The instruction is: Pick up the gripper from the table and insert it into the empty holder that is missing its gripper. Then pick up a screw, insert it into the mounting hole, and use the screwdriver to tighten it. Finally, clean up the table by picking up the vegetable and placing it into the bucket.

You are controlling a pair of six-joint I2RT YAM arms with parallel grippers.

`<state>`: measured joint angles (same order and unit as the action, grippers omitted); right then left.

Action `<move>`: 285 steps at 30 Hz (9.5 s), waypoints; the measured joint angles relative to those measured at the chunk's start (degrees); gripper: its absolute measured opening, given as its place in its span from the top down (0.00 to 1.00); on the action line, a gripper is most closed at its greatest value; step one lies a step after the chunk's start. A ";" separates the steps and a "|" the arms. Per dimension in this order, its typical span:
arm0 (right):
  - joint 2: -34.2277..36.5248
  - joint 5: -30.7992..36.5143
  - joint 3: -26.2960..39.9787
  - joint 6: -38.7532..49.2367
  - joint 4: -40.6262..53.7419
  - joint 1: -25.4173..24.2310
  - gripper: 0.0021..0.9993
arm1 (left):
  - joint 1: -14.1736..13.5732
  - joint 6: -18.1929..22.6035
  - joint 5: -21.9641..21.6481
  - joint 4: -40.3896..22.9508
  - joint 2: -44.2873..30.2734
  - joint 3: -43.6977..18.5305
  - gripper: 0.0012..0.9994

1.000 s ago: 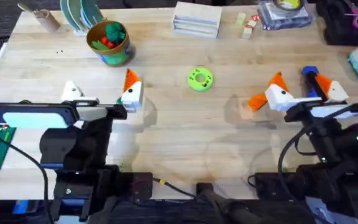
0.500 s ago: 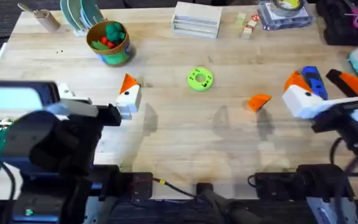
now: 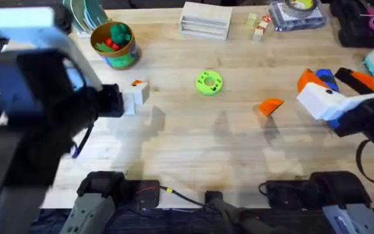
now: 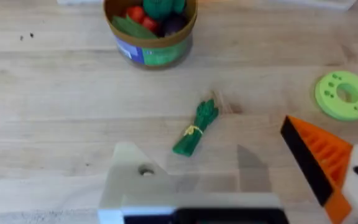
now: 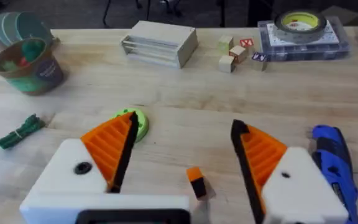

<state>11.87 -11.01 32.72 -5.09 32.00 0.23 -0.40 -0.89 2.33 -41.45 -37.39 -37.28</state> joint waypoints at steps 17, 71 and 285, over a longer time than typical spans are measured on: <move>10.22 -0.50 9.12 -2.05 7.05 0.00 0.05 | 0.00 -0.62 5.08 -0.80 -25.94 -3.58 0.25; 10.22 -0.65 9.15 -2.20 7.05 0.00 0.05 | 0.00 2.42 20.90 -11.61 14.21 -14.60 0.01; 57.02 5.62 24.10 24.88 20.88 6.62 0.99 | 0.00 -2.62 65.44 36.34 37.07 36.92 0.01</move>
<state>68.89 -5.39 56.81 19.79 52.88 6.85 -0.40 -3.51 67.77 -5.10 -0.31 -0.36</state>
